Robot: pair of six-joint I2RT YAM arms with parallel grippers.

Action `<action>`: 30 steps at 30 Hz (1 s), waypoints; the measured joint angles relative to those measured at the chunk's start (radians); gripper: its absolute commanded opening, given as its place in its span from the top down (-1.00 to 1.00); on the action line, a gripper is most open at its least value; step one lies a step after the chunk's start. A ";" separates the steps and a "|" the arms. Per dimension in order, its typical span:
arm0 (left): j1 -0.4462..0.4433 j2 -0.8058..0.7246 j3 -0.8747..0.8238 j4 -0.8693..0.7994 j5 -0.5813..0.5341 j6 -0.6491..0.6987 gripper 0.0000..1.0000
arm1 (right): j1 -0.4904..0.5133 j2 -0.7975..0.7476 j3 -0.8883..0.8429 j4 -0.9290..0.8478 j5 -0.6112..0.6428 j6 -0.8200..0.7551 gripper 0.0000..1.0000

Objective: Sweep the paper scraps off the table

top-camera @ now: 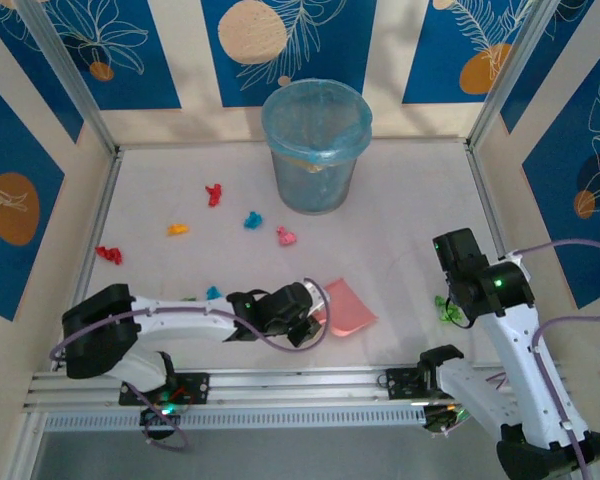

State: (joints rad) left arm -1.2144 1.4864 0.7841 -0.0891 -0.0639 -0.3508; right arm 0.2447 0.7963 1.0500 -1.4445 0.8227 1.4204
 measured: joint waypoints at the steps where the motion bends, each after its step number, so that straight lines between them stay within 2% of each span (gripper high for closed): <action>1: -0.005 0.023 0.036 -0.010 -0.002 -0.005 1.00 | -0.010 -0.002 -0.001 -0.018 -0.013 0.008 1.00; 6: -0.040 0.127 0.181 -0.011 -0.007 -0.005 1.00 | -0.031 -0.014 -0.034 -0.048 -0.101 0.032 1.00; 17: -0.056 0.206 0.184 0.000 -0.045 0.021 1.00 | -0.009 -0.055 -0.111 -0.005 -0.293 0.085 1.00; 24: -0.062 0.226 0.185 0.000 -0.050 0.033 1.00 | 0.127 -0.056 -0.117 0.068 -0.364 0.166 1.00; 30: -0.069 0.237 0.186 0.003 -0.061 0.047 1.00 | 0.336 0.035 -0.107 0.131 -0.380 0.271 1.00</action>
State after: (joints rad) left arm -1.2831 1.7229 0.9699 -0.0856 -0.1249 -0.3038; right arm 0.5808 0.8314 0.9432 -1.3132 0.4423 1.6917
